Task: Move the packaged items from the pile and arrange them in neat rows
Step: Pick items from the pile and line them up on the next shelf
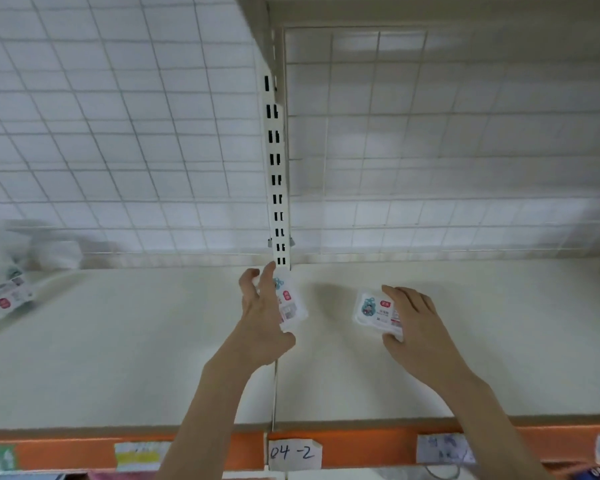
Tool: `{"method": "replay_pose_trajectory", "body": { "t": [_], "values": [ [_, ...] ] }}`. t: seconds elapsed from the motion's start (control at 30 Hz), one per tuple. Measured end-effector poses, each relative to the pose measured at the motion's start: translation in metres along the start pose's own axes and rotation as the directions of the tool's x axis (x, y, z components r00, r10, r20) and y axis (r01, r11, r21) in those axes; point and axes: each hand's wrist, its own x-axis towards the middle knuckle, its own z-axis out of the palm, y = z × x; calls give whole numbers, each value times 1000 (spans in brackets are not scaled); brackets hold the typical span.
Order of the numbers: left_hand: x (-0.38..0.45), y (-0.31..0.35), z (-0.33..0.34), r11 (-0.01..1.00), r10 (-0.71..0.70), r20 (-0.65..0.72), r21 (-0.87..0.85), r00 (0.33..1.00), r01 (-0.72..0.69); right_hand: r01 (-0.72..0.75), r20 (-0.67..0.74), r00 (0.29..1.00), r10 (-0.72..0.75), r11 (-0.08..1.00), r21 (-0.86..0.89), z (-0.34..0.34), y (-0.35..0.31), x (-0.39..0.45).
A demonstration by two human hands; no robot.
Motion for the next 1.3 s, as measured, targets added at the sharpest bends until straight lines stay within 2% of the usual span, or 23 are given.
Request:
{"method": "replay_pose_trajectory", "body": {
  "t": [0.1,0.17,0.23,0.33,0.5,0.57,0.63,0.7,0.77,0.93,1.13,1.3],
  "values": [
    [21,12,17,1000,-5,15,11,1000,5,-5,21,1000,5,1000,4,-6,15,11],
    [36,22,30,997,-51,-32,50,998,53,6,33,999,-6,1000,0,-9,27,19],
    [52,30,44,977,-118,-100,165,988,134,13,51,999,-12,1000,-17,-14,40,27],
    [74,39,63,868,-240,-156,409,958,284,13,75,997,-8,998,-58,-20,58,41],
    [88,44,78,755,-313,-247,521,917,398,78,170,983,-66,995,-69,-19,70,61],
    [85,41,73,763,-231,-249,553,941,334,117,201,974,-101,991,-67,-17,70,71],
    [80,34,66,801,-55,-185,578,981,154,170,229,962,-147,982,-83,-14,69,83],
    [75,26,63,795,117,-78,605,990,-47,245,256,944,-209,963,-117,-8,67,96],
    [73,18,67,780,189,-14,610,982,-141,303,267,929,-257,941,-148,-3,65,106],
    [84,14,71,756,117,-40,652,992,-63,360,247,919,-309,912,-197,5,59,118],
    [92,21,65,728,26,-4,685,1000,-17,383,242,907,-345,915,-130,21,45,128],
    [68,17,46,743,-12,-27,668,1000,27,318,230,933,-278,934,-162,30,29,135]
  ]
}}
